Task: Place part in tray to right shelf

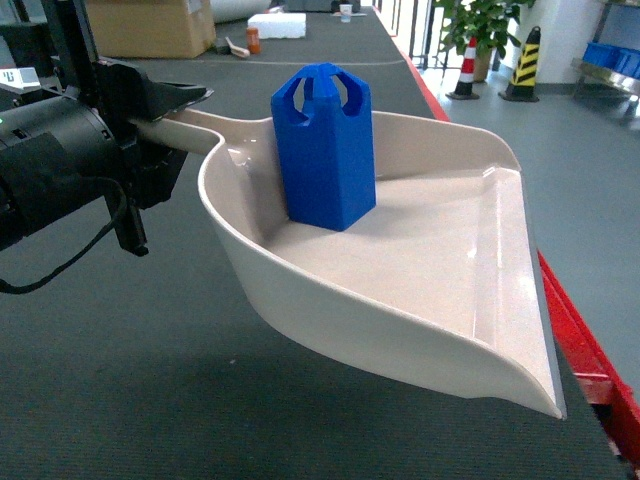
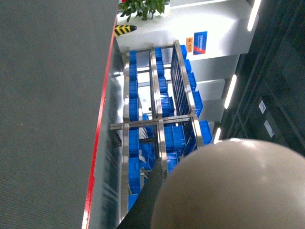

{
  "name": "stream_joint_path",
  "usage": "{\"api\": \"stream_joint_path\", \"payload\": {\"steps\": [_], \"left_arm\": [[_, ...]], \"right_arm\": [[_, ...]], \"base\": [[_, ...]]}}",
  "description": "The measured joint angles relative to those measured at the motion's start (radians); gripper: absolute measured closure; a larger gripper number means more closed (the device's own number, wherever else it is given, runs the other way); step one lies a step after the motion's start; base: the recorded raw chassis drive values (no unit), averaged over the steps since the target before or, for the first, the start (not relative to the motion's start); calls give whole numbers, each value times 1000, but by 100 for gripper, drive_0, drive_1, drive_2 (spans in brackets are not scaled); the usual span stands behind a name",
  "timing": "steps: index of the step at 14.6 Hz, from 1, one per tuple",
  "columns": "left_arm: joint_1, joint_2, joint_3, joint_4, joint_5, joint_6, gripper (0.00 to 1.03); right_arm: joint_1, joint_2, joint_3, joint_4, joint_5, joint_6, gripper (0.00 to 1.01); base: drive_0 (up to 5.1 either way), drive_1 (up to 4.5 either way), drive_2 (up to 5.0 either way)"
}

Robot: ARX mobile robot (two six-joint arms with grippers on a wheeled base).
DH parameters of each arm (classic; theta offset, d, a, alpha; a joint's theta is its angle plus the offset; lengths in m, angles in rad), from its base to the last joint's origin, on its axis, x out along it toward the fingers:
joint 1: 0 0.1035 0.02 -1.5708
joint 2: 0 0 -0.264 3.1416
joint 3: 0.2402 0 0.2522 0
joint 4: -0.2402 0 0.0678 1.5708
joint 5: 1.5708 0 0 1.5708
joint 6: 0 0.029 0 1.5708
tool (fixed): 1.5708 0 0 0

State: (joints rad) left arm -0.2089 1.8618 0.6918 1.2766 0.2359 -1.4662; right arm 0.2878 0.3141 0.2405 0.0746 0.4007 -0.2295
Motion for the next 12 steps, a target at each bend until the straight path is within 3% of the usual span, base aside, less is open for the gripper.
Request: {"api": "stream_joint_path", "payload": {"steps": [3, 12], "left_arm": [[0, -3, 0, -5, -4, 0, 91], [-1, -4, 2, 3, 0, -1, 91]], "right_arm": [[0, -2, 0, -2, 1, 0, 3], [0, -2, 0, 0, 0, 0, 3]], "base": [[0, 0, 0], [490, -246, -246]]}}
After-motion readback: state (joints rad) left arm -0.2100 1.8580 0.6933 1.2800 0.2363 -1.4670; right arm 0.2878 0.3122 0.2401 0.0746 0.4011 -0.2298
